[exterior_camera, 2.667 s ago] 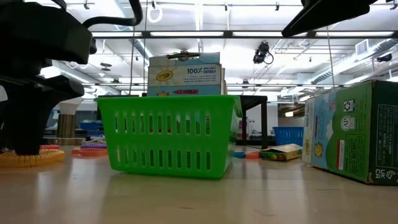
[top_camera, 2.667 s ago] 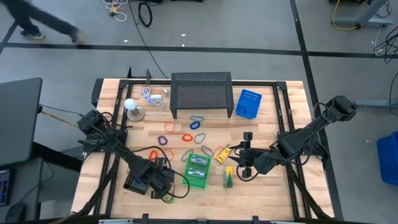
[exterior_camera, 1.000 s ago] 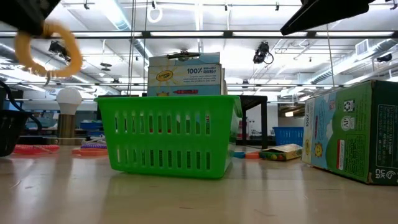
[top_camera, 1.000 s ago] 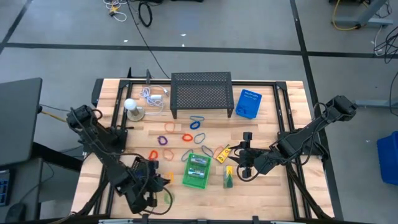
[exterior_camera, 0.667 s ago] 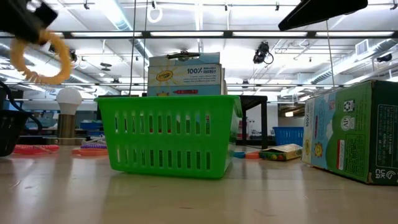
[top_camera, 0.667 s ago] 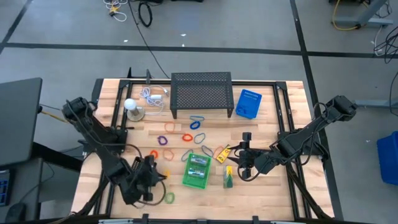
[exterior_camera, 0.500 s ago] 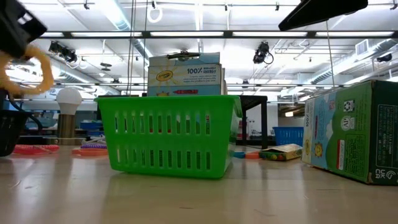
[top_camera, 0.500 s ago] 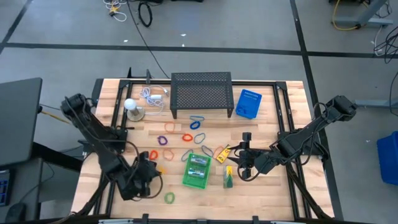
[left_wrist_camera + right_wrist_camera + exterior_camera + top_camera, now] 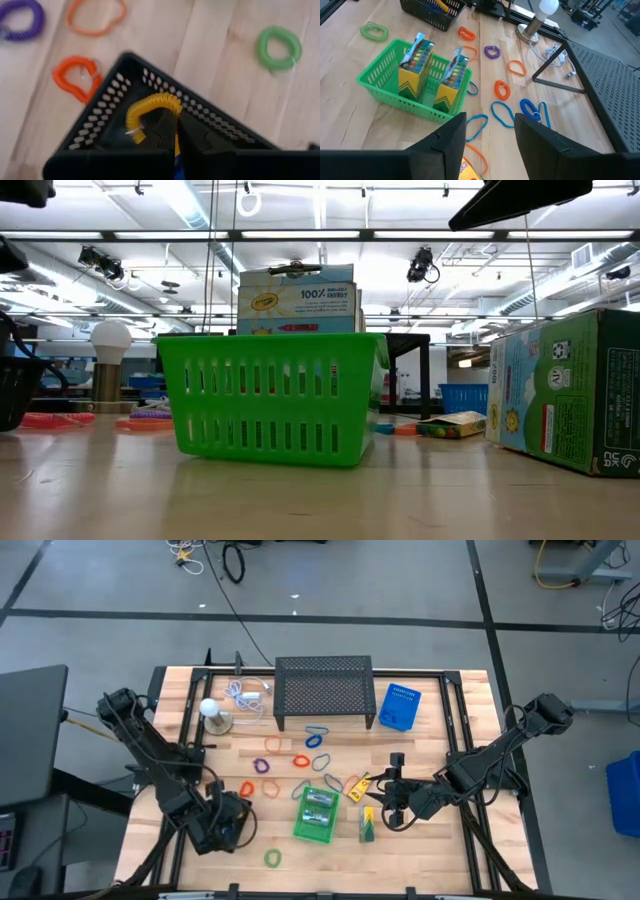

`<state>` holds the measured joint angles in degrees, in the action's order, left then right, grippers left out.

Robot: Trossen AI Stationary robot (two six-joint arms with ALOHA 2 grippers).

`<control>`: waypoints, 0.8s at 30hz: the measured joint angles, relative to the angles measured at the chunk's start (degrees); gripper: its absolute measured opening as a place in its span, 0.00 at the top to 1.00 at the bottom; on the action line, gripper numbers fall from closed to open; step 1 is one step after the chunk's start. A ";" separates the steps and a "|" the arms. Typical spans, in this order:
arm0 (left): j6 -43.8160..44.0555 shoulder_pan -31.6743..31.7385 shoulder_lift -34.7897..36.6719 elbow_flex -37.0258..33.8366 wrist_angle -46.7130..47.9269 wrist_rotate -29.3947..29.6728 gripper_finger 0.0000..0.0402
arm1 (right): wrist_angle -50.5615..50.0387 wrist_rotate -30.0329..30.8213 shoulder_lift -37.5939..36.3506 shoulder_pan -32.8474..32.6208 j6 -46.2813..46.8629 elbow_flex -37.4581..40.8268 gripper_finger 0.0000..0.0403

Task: Pick & Place Office Desk Supplies
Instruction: Put the yellow spring keychain into the black bin, then put the violet spring keychain into the black bin

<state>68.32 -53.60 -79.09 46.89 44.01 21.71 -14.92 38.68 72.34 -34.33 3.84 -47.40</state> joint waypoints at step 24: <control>2.43 -0.04 0.00 0.00 0.87 -6.46 0.68 | -0.46 -0.46 0.00 -0.02 -0.02 0.00 0.56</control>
<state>70.75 -53.65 -79.09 46.89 44.88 15.25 -15.38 38.22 72.34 -34.35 3.81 -47.40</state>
